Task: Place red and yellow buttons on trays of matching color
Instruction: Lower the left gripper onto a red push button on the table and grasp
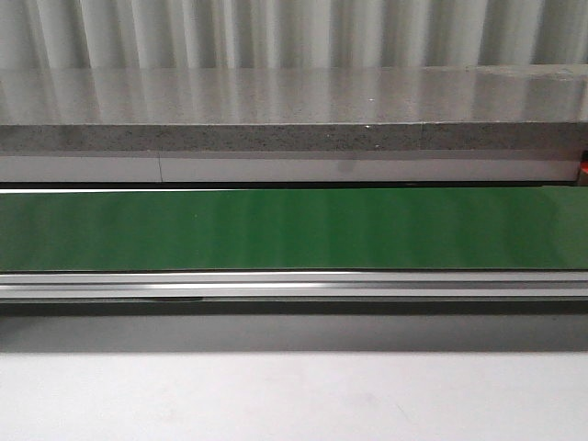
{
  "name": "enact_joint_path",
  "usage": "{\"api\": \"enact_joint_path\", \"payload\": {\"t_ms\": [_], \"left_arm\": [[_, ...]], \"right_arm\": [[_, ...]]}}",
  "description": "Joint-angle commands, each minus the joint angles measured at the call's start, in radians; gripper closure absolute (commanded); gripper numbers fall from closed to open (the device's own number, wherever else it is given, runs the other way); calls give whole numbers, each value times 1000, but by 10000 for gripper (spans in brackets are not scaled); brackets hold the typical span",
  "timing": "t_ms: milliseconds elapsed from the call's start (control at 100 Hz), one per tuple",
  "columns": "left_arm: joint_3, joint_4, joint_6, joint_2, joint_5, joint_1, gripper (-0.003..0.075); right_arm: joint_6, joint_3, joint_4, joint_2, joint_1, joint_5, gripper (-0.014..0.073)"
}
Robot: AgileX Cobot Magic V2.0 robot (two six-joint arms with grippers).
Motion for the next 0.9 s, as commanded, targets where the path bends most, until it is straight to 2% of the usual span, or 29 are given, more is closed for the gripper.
{"api": "enact_joint_path", "payload": {"t_ms": [0, 250, 340, 410, 530, 670, 790, 890], "left_arm": [[-50, -2, -13, -9, -38, 1, 168], [-90, 2, -13, 53, -38, 1, 168], [-90, 2, -13, 62, -33, 1, 191], [-90, 11, -13, 62, -32, 1, 242], [-90, 31, -13, 62, -34, 1, 381], [-90, 40, -13, 59, -31, 1, 507], [-90, 41, -13, 47, -28, 1, 566], [-91, 41, -13, 14, -28, -1, 576]], "right_arm": [[-10, -26, 1, 8, -1, -75, 652], [-10, -26, 1, 8, -1, -75, 652], [-10, -26, 1, 8, -1, -75, 652], [-10, -26, 1, 8, -1, -75, 652], [-10, -26, 1, 8, -1, -75, 652], [-10, -26, 1, 8, -1, -75, 652], [-10, -26, 1, 8, -1, -75, 652], [-10, -26, 1, 8, -1, -75, 652]]}}
